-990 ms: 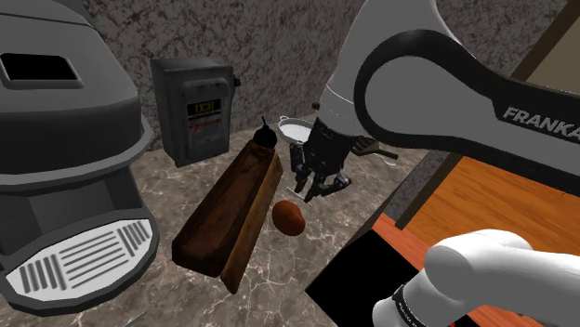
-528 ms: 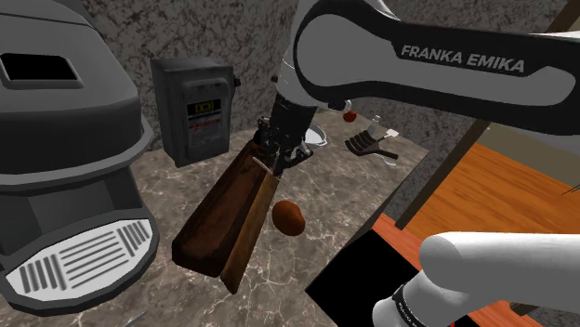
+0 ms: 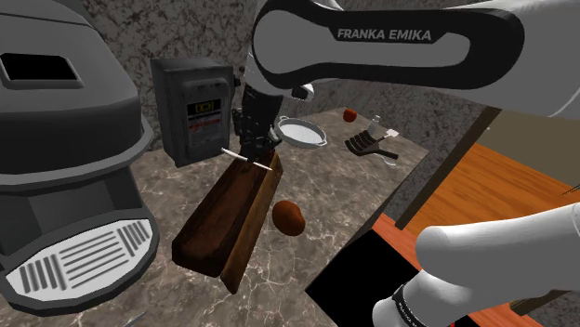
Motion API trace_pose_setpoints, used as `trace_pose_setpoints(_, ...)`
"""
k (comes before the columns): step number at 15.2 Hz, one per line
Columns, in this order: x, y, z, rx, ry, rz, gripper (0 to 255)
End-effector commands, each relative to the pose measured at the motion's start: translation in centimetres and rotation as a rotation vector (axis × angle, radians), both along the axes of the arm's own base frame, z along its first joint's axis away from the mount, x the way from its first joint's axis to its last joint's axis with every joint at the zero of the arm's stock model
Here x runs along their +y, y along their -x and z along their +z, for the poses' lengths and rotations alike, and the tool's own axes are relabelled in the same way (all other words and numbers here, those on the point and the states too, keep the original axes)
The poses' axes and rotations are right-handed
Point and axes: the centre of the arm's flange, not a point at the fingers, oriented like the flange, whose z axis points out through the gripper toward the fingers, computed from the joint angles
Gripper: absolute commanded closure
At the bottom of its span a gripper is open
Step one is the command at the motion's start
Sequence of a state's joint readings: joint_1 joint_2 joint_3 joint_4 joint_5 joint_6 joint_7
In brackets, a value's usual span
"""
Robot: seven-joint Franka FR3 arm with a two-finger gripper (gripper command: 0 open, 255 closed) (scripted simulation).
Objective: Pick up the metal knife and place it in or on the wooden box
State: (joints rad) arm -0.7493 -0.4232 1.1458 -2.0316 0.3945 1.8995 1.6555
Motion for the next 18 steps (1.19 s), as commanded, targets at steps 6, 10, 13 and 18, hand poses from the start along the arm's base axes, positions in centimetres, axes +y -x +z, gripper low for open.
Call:
trace_pose_setpoints(6, 0.1, -0.1, -3.8, -0.001, -0.001, 0.000, 255)
trace_pose_setpoints(10, 0.1, -0.1, -5.9, -0.001, -0.001, 0.000, 255)
trace_pose_setpoints(13, 0.1, -0.1, -7.0, -0.001, -0.001, 0.000, 255)
trace_pose_setpoints(18, 0.1, -0.1, -7.0, -0.001, -0.001, 0.000, 255)
